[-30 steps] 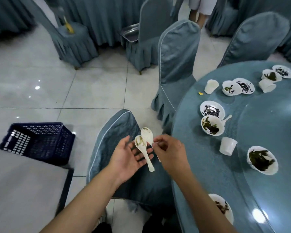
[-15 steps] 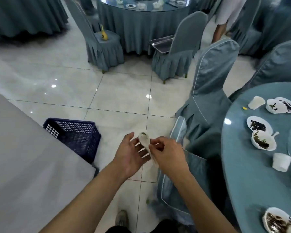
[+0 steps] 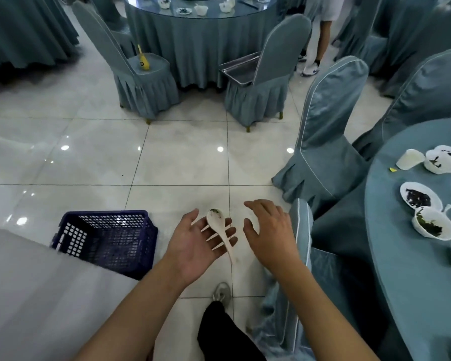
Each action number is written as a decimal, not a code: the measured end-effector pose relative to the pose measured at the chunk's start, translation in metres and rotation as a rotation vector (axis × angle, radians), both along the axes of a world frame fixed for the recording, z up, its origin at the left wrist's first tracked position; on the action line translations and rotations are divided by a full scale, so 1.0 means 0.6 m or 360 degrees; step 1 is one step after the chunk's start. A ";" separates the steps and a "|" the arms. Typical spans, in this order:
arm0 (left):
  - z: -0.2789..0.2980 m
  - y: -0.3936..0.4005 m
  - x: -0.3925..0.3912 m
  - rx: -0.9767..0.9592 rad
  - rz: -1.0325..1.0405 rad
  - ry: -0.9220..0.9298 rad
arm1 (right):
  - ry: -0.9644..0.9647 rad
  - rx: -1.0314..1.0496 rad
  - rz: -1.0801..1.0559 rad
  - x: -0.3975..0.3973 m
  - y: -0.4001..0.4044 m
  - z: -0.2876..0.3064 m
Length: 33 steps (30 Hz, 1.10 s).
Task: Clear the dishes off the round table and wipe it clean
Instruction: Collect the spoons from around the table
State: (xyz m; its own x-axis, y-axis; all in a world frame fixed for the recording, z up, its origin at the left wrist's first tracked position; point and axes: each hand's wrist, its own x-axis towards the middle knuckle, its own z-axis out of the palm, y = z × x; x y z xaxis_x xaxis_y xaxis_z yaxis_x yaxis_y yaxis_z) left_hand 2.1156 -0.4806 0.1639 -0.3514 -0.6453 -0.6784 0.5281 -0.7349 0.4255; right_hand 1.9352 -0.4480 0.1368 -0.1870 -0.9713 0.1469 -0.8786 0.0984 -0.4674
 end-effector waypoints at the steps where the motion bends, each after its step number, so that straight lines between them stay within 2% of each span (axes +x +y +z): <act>1: 0.000 -0.025 -0.008 -0.0006 -0.0033 -0.0006 | -0.0009 0.0000 -0.0034 -0.008 -0.017 -0.006; 9: 0.020 -0.228 -0.115 -0.0049 -0.0365 -0.0063 | -0.0054 0.0057 -0.0365 -0.107 -0.154 -0.023; 14: 0.034 -0.318 -0.203 -0.0097 -0.0512 -0.0034 | -0.0013 -0.0027 -0.0555 -0.182 -0.210 -0.015; 23: 0.024 -0.455 -0.433 -0.0068 -0.0988 -0.0018 | 0.0076 0.0010 -0.1004 -0.360 -0.275 -0.019; 33: 0.017 -0.638 -0.700 -0.0067 -0.1559 -0.0034 | 0.0043 0.0091 -0.1627 -0.529 -0.376 -0.025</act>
State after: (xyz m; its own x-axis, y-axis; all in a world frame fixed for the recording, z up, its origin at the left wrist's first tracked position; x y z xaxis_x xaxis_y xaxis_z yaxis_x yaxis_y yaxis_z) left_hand 1.6958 -0.8636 0.1744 -0.7324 -0.0987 -0.6737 -0.3153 -0.8278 0.4640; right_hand 1.6178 -0.6737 0.1218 -0.9270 -0.3547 0.1220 -0.3720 0.8278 -0.4200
